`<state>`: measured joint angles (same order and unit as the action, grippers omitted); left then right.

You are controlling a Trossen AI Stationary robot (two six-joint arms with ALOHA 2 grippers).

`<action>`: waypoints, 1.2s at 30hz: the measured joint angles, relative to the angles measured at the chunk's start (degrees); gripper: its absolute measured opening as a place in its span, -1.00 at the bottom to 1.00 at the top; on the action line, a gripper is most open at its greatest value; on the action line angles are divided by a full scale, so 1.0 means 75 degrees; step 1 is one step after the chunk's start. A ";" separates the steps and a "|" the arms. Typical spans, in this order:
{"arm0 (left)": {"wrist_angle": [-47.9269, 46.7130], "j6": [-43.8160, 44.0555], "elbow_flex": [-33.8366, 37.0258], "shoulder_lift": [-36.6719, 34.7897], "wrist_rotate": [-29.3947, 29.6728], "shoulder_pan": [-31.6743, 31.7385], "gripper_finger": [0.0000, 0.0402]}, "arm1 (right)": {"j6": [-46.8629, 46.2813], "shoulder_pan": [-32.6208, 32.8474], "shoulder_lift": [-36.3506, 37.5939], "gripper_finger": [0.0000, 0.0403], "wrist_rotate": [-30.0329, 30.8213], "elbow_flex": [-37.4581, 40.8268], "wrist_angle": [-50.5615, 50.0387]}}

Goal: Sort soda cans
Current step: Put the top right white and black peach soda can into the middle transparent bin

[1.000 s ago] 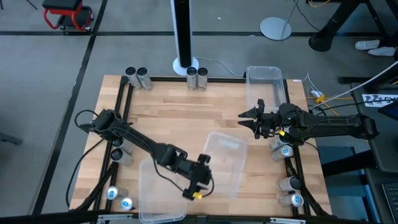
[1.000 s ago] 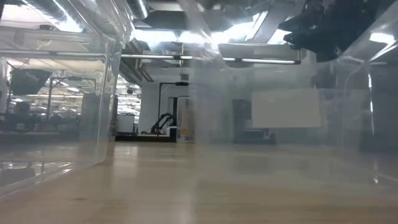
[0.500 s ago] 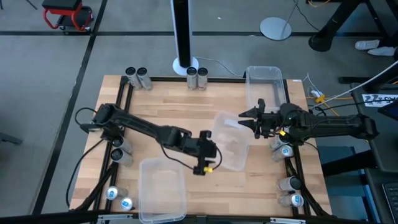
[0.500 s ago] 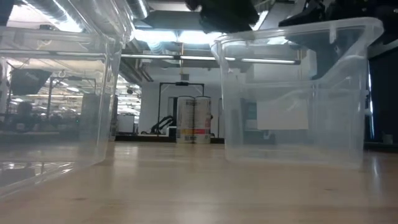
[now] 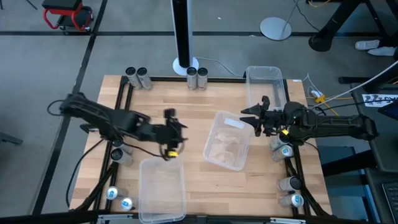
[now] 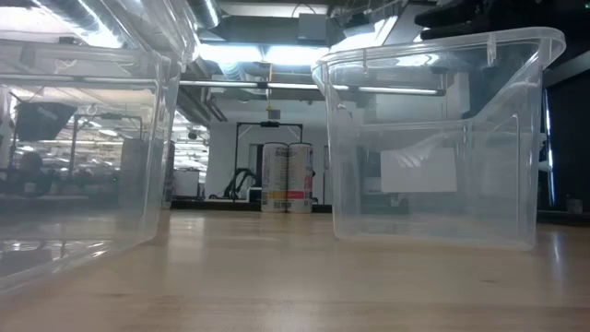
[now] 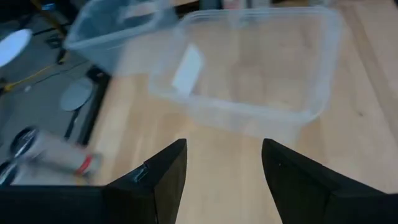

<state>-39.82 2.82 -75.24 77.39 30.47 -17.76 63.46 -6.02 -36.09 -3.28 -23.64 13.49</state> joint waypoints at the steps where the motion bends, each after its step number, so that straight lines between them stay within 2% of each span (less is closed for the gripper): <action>1: 0.0072 0.0053 0.0282 -0.0333 0.0084 0.0065 -0.02 | 0.0018 0.0000 -0.0081 -0.14 0.0040 -0.0102 -0.0008; 6: 0.0631 0.0210 0.1368 -0.1889 0.0284 0.0542 -0.02 | 0.0471 0.0000 -0.0678 -0.14 0.0488 -0.0727 0.0029; 11: 0.0856 -0.0007 0.1793 -0.2721 0.0261 0.1174 -0.02 | 0.1273 -0.0006 -0.1815 -0.14 0.1187 -0.1552 -0.0003; 14: 0.1015 -0.0387 0.1933 -0.2944 0.0260 0.1606 -0.02 | 0.1912 -0.0008 -0.2632 -0.14 0.1514 -0.2186 -0.0023; 18: 0.1955 -0.1298 0.2416 -0.3104 0.0145 0.2223 -0.02 | 0.2615 -0.0313 -0.3711 -0.14 0.1649 -0.3282 -0.0640; 23: 0.3378 -0.2047 0.3317 -0.3400 -0.1045 0.3037 -0.02 | 0.3096 -0.1144 -0.4921 -0.14 0.1651 -0.4848 -0.2184; 30: 0.4577 -0.2019 0.4410 -0.3816 -0.1161 0.3911 -0.02 | 0.3467 -0.2376 -0.6069 -0.14 0.1221 -0.6402 -0.3089; 36: 0.5411 -0.1865 0.5221 -0.4062 -0.1167 0.4081 -0.02 | 0.3470 -0.3025 -0.6669 -0.14 0.1187 -0.7316 -0.3557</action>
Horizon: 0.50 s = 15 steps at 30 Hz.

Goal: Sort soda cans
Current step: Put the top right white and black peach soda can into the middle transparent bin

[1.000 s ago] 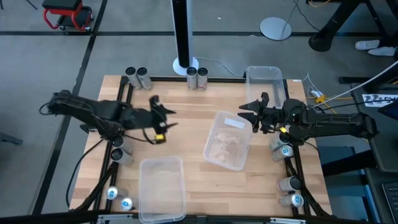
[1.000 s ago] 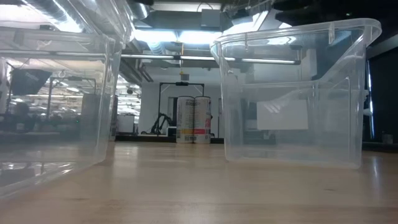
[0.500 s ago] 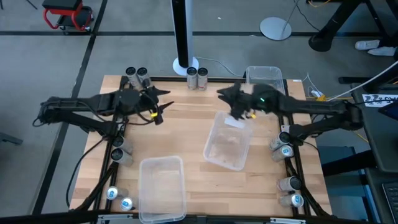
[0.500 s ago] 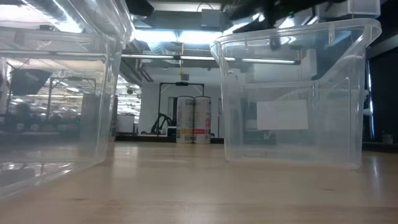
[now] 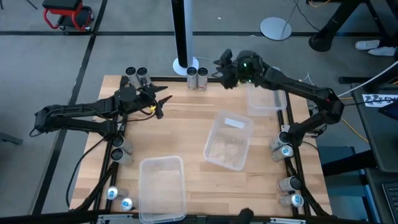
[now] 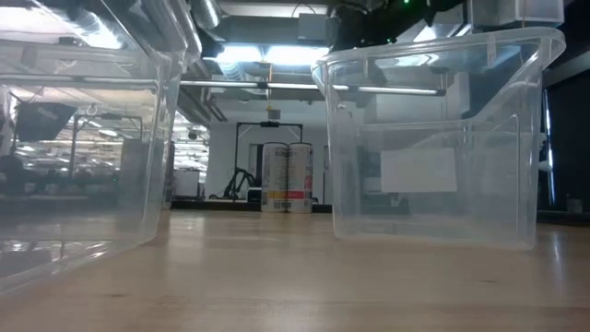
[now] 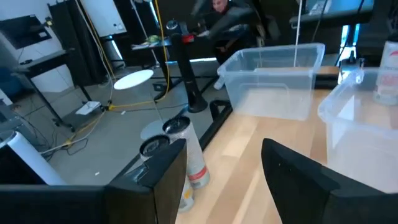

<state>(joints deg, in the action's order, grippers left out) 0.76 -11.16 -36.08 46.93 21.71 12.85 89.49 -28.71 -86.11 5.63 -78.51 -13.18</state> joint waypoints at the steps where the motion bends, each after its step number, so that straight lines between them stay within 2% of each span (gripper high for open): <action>1: 0.0031 0.0012 0.0067 -0.0019 -0.0002 -0.0001 -0.02 | -0.0068 -0.0060 -0.0109 -0.14 -0.0020 -0.0189 -0.0193; 5: 0.0114 0.0023 0.0257 -0.0028 0.0000 -0.0004 -0.02 | -0.0081 -0.0242 -0.0775 0.00 -0.0023 -0.1214 -0.1320; 9: 0.0007 -0.0142 0.0283 -0.0031 0.0000 -0.0007 -0.02 | -0.0098 -0.0398 -0.1746 0.29 0.0084 -0.2573 -0.2255; 12: -0.0146 -0.0170 0.0283 -0.0028 0.0000 -0.0007 -0.02 | -0.0133 -0.0510 -0.2560 0.50 0.0310 -0.3831 -0.2900; 15: -0.0310 -0.0168 0.0283 -0.0028 0.0000 -0.0013 -0.02 | -0.0427 -0.0668 -0.3413 0.64 0.0019 -0.5129 -0.3777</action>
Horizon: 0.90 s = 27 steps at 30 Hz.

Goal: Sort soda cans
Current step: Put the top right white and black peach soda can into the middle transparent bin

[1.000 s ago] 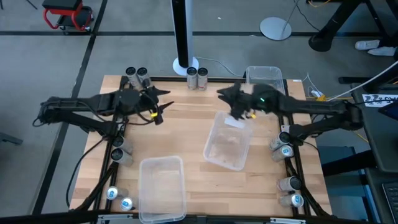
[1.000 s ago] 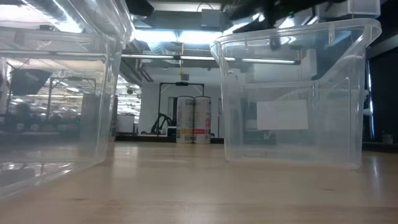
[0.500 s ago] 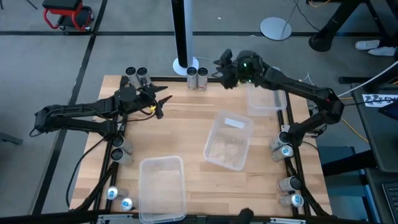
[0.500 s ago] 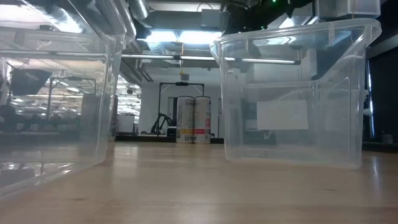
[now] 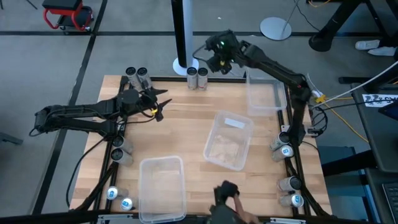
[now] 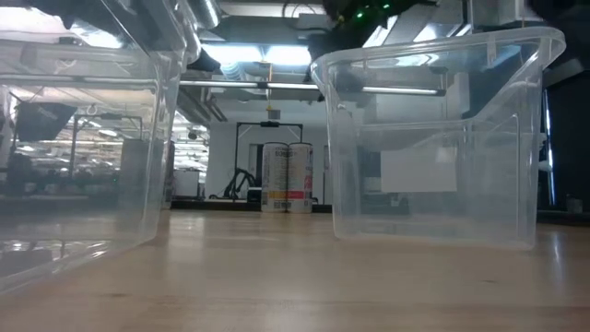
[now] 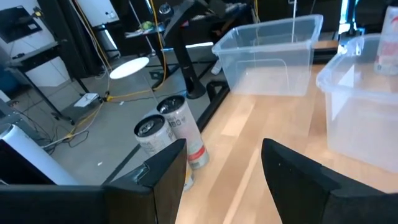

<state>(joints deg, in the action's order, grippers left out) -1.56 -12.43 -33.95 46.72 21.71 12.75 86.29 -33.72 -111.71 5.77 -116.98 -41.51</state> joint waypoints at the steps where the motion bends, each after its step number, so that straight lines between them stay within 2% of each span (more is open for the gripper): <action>1: -0.0033 0.0000 0.0000 0.0000 -0.0003 0.0000 -0.02 | -0.0121 -0.0061 -0.0273 0.67 -0.0161 -0.0384 -0.0243; 6: -0.0268 0.0015 0.0000 0.0000 0.0000 0.0000 -0.02 | -0.0787 -0.0268 -0.1177 0.75 -0.0578 -0.1555 -0.1246; 13: -0.0498 -0.0058 0.0000 0.0000 0.0005 0.0009 -0.02 | -0.1330 -0.0250 -0.1270 0.76 -0.0323 -0.1321 -0.1067; 20: -0.0886 0.0012 -0.0006 0.0006 0.0009 0.0008 -0.02 | -0.2329 -0.0309 -0.1274 0.76 -0.1488 -0.1045 -0.0980; 24: -0.0886 0.0038 -0.0006 0.0003 0.0009 0.0000 -0.02 | -0.2965 -0.0308 -0.1368 0.76 -0.1909 -0.1048 -0.1000; 27: -0.0955 0.0058 -0.0006 0.0003 0.0009 -0.0003 -0.02 | -0.3269 -0.0306 -0.1536 0.76 -0.1925 -0.1048 -0.0960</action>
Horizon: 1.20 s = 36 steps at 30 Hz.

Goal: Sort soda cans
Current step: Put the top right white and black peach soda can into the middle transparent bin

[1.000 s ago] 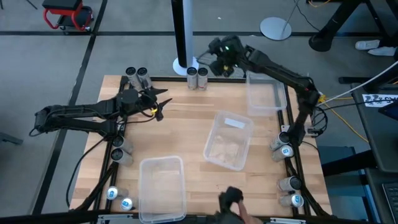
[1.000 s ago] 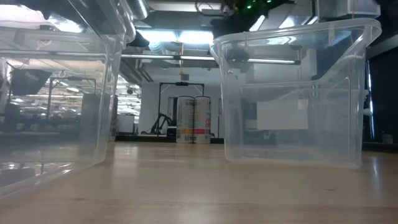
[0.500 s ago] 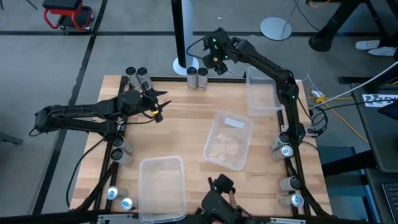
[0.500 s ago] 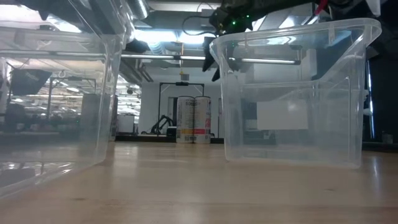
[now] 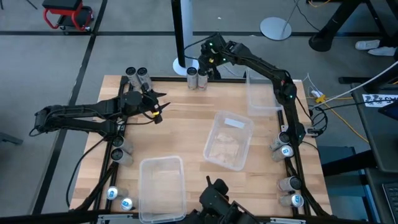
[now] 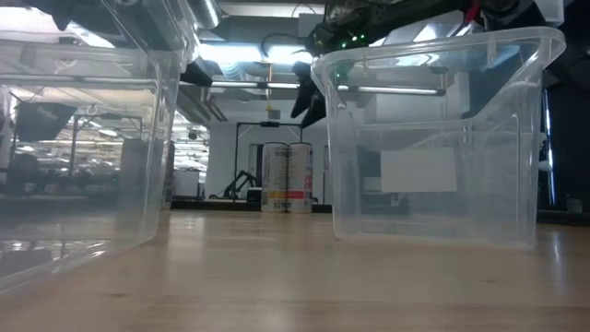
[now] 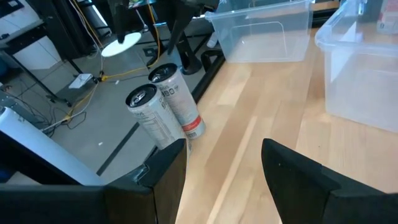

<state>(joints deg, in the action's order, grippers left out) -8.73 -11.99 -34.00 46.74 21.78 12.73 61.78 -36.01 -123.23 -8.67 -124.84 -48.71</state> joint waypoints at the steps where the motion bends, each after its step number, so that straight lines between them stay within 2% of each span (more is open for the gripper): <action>1: -0.0043 0.0005 0.0000 0.0000 0.0001 0.0000 -0.02 | -0.0047 0.0000 -0.0069 0.76 0.0009 0.0000 0.0015; 15: -0.0181 -0.0003 0.0000 0.0000 0.0003 -0.0003 -0.02 | -0.0465 0.0050 -0.0820 0.76 0.0162 0.0003 0.0015; 25: -0.0190 -0.0003 0.0000 0.0000 0.0000 -0.0006 -0.02 | -0.0553 0.0108 -0.0978 0.75 0.0147 0.0003 -0.0213; 36: -0.0187 0.0000 0.0000 0.0000 -0.0001 -0.0006 -0.02 | -0.0609 0.0123 -0.0969 0.47 0.0210 -0.0012 -0.0401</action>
<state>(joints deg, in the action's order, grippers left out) -10.13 -11.99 -34.00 46.74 21.78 12.69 57.21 -35.09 -130.49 -7.09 -124.92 -51.72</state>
